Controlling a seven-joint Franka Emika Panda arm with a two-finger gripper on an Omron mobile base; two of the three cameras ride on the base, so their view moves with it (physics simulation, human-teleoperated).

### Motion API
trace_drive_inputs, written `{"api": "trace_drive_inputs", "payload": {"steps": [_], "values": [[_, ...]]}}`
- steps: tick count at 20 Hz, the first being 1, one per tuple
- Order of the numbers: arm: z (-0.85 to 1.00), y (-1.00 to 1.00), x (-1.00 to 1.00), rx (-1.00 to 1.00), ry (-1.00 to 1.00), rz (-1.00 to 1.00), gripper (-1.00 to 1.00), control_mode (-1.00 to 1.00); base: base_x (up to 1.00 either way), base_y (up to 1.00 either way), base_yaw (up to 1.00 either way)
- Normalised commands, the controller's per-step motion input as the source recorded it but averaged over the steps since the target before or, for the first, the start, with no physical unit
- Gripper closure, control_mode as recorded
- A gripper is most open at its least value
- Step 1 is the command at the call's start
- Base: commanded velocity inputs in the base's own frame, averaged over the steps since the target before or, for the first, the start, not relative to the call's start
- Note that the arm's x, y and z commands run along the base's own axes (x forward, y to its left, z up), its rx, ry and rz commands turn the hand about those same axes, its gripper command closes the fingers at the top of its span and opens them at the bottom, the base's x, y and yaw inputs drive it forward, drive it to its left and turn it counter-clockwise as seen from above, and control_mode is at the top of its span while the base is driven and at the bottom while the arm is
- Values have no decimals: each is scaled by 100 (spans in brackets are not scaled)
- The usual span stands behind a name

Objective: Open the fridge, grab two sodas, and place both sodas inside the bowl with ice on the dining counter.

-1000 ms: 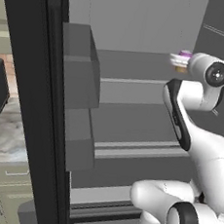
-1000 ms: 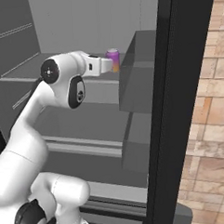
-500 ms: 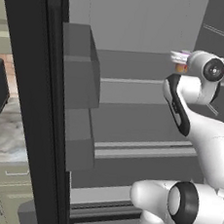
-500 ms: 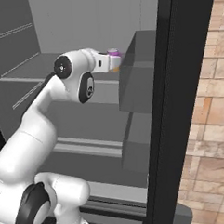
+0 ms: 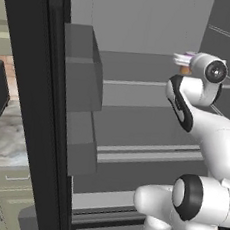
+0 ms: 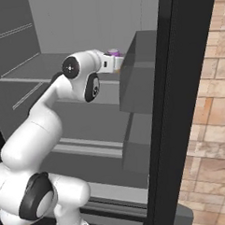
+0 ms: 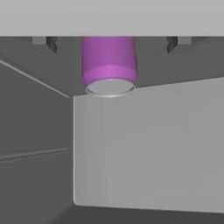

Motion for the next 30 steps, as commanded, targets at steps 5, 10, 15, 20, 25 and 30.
{"api": "trace_drive_inputs", "payload": {"steps": [5, 10, 15, 20, 25, 30], "values": [[-15, -8, 22, 0, 0, 0, -100, -100, 0, 0, 0], [-11, -6, 25, 0, 0, 0, -100, -100, 0, 0, 0], [-9, -4, 26, 0, 0, 0, -100, -100, 0, 0, 0], [-10, -9, 27, 0, 0, 0, 100, -100, 0, 0, 0], [-8, -8, 10, 0, 0, 0, 100, -100, 0, 0, 0], [-1, 0, -3, 0, -1, 0, 100, -100, 0, 0, 0]]}}
